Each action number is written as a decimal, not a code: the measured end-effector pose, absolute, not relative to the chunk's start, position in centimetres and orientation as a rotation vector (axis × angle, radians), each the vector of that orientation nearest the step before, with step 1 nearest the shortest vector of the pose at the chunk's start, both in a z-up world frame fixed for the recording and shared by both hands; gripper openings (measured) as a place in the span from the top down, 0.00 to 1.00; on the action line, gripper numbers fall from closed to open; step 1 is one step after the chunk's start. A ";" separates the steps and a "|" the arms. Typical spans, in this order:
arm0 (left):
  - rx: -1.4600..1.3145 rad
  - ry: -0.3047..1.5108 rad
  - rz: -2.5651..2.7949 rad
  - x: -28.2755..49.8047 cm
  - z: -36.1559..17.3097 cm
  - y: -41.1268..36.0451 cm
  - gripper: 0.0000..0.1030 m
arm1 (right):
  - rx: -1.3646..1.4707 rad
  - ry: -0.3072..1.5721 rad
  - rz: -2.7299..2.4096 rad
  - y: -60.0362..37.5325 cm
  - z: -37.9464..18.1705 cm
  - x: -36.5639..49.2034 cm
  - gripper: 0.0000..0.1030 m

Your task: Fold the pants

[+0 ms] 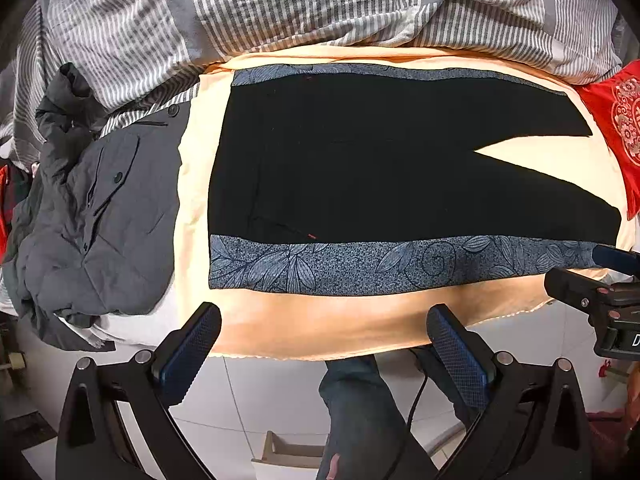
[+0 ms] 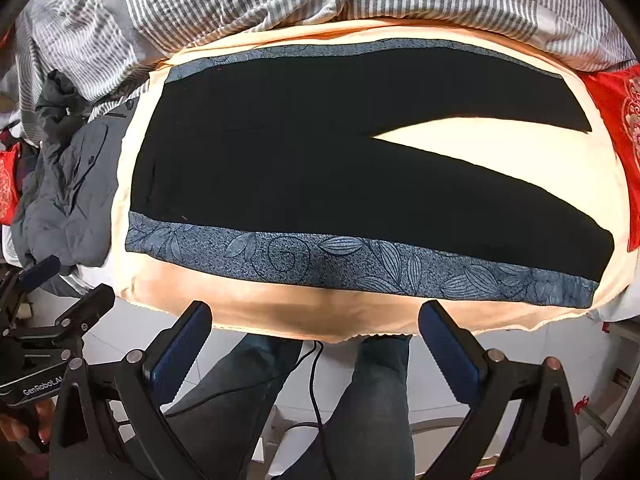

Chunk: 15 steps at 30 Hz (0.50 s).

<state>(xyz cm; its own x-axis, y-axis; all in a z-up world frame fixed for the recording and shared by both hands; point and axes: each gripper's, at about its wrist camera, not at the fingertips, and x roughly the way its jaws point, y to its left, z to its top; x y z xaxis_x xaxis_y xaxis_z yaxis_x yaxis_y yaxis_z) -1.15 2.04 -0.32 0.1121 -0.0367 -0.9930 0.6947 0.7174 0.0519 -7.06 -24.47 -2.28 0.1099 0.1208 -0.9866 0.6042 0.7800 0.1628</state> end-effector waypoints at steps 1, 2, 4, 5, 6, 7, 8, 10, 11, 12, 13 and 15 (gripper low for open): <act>0.599 1.367 -0.585 -1.2 -0.3 2.1 0.00 | 0.631 1.441 -0.392 -24.4 -2.3 -7.1 0.00; 0.600 1.367 -0.583 -1.3 -0.3 2.2 0.00 | 0.631 1.444 -0.390 -24.3 -2.3 -7.2 0.00; 0.601 1.369 -0.581 -1.5 -0.2 2.3 0.00 | 0.633 1.452 -0.388 -24.2 -2.4 -7.2 0.00; 0.600 1.367 -0.582 -1.6 -0.2 2.4 0.00 | 0.633 1.454 -0.386 -24.1 -2.5 -7.2 0.00; 0.598 1.364 -0.583 -1.7 -0.1 2.5 0.00 | 0.632 1.456 -0.384 -24.0 -2.5 -7.2 0.00; 0.598 1.362 -0.581 -1.8 0.0 2.5 0.00 | 0.631 1.457 -0.383 -23.9 -2.5 -7.3 0.00; 0.598 1.361 -0.579 -1.8 0.0 2.6 0.00 | 0.629 1.458 -0.381 -23.8 -2.5 -7.2 0.00; 0.593 1.360 -0.574 -1.8 0.1 2.9 0.00 | 0.628 1.457 -0.374 -23.8 -2.5 -7.1 0.00; 0.592 1.361 -0.570 -1.8 0.1 2.9 0.00 | 0.627 1.456 -0.373 -23.7 -2.5 -7.1 0.00; 0.590 1.361 -0.566 -1.8 0.2 3.0 0.00 | 0.626 1.455 -0.370 -23.6 -2.5 -7.1 0.00; 0.587 1.359 -0.563 -1.8 0.2 3.1 0.00 | 0.625 1.454 -0.367 -23.6 -2.4 -7.1 0.00; 0.584 1.355 -0.555 -1.8 0.4 3.2 0.00 | 0.622 1.452 -0.363 -23.5 -2.4 -7.0 0.00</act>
<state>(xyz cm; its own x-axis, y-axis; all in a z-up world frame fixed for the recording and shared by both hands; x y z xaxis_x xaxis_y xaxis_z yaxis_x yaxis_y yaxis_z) -1.77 3.21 0.37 0.1322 -0.0320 -0.9907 0.6721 0.7375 0.0659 -7.03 -23.55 -2.39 0.1050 0.1372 -0.9850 0.5847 0.7927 0.1727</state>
